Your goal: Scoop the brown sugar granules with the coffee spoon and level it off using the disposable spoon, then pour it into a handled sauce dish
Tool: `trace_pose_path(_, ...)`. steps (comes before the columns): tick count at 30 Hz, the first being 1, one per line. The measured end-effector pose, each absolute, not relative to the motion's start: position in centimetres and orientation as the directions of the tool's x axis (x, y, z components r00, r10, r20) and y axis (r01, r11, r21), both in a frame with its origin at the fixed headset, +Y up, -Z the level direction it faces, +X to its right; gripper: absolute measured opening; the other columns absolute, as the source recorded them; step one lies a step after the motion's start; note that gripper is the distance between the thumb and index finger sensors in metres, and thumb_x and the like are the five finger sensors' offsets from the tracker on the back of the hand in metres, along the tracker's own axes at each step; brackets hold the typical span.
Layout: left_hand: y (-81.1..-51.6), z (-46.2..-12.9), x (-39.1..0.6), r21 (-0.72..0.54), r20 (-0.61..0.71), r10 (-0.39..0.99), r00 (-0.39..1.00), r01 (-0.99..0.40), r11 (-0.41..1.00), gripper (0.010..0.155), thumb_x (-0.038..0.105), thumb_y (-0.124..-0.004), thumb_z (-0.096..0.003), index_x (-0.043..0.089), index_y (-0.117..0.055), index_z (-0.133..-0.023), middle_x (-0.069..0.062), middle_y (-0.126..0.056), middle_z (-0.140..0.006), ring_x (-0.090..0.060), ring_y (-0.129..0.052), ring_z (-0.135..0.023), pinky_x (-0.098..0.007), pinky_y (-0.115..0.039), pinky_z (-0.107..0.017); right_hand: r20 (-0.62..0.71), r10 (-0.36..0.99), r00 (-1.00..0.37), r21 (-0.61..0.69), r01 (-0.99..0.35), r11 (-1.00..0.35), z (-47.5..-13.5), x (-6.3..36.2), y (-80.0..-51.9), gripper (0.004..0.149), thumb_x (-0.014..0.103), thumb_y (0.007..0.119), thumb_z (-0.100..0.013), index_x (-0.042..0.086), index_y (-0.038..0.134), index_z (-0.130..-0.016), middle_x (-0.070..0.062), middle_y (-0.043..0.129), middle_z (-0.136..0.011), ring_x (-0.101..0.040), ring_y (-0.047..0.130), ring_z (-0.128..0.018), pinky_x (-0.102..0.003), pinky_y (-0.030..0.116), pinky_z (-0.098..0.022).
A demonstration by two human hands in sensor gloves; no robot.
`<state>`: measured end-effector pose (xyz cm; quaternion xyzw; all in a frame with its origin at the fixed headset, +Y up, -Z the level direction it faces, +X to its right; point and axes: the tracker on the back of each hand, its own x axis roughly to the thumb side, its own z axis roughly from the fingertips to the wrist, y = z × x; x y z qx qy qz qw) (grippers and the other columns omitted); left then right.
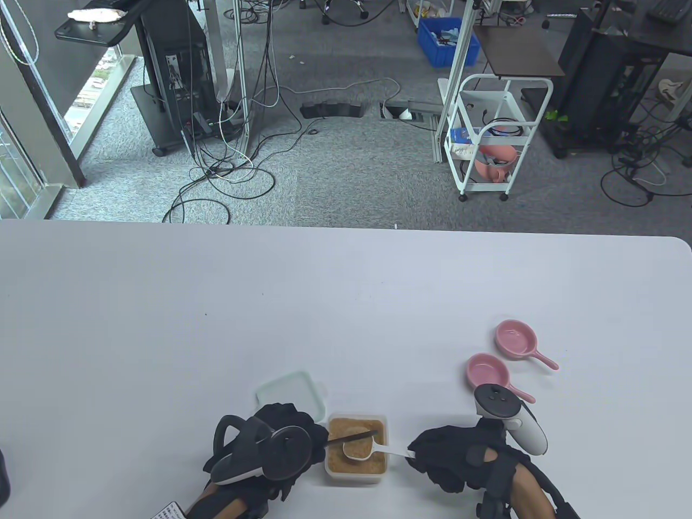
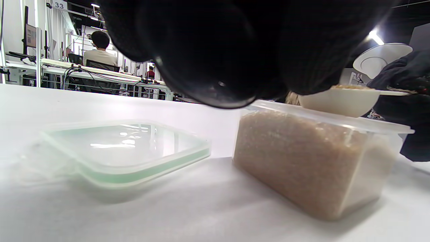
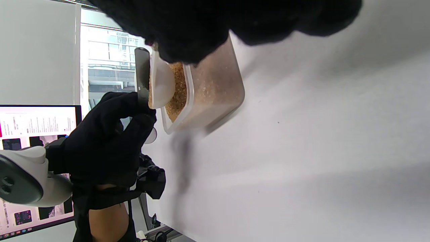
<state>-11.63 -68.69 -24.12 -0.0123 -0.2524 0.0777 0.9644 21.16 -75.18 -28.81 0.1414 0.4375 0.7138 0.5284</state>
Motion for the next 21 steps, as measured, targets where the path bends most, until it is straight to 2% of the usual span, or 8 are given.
trace_pose_path(21, -68.82, -24.62, -12.19, -0.067, 0.462, 0.172, 0.870, -0.160, 0.985, 0.042, 0.054, -0.084, -0.0430, 0.044, -0.089, -0.083, 0.014, -0.095, -0.075, -0.012, -0.098, -0.071, -0.045, -0.073, -0.075, -0.257, 0.881, -0.398, 0.780, -0.624, -0.054, -28.79, 21.14, -75.16, 0.043, 0.036, 0.074, -0.052, 0.010, 0.085, -0.085, 0.001, 0.094, -0.042, -0.023, 0.091, -0.023, -0.055, 0.073, -0.048)
